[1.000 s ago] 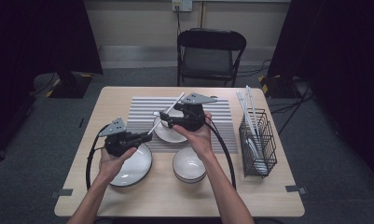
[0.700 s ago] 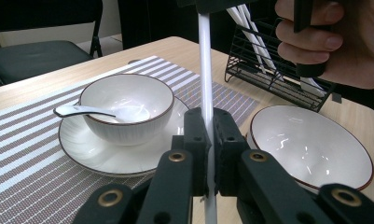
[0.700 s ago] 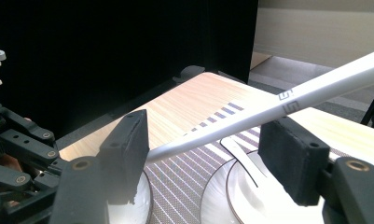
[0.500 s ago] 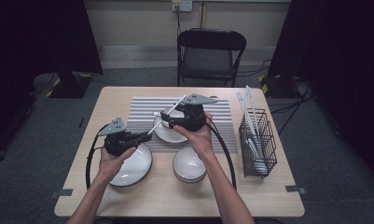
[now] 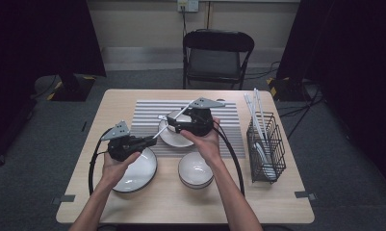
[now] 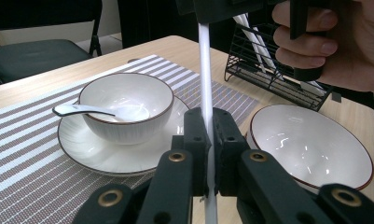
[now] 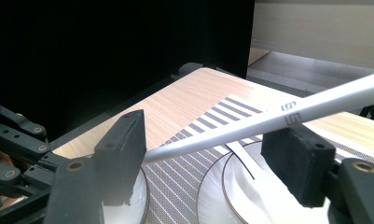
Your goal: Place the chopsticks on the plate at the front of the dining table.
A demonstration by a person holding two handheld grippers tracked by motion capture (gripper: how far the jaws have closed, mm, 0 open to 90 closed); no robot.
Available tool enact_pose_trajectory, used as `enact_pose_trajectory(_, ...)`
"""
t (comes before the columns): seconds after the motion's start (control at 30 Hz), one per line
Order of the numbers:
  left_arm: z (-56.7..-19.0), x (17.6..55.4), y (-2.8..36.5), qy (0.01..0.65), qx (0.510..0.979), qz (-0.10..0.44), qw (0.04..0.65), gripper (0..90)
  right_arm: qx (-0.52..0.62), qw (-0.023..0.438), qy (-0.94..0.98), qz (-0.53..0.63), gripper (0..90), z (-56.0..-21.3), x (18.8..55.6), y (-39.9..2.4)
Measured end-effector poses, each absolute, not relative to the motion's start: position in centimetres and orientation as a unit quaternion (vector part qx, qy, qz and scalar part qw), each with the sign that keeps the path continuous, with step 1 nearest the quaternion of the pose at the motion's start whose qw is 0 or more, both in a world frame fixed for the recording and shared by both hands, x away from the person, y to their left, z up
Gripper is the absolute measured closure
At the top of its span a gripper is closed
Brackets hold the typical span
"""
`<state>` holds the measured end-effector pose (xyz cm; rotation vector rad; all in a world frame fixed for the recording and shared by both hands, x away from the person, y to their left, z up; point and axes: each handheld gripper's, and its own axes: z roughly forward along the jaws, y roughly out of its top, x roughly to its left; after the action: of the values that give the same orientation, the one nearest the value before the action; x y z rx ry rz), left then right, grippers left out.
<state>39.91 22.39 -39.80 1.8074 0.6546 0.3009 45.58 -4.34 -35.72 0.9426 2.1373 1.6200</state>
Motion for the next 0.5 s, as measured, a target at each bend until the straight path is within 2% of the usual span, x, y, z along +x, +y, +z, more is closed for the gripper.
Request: enact_pose_trajectory(0.5, -39.98, 40.02, 22.36, 0.279, 0.770, 0.129, 0.559, 86.2, 0.330, 0.157, 0.743, 0.561, 30.1, -35.39, 45.38, -4.64)
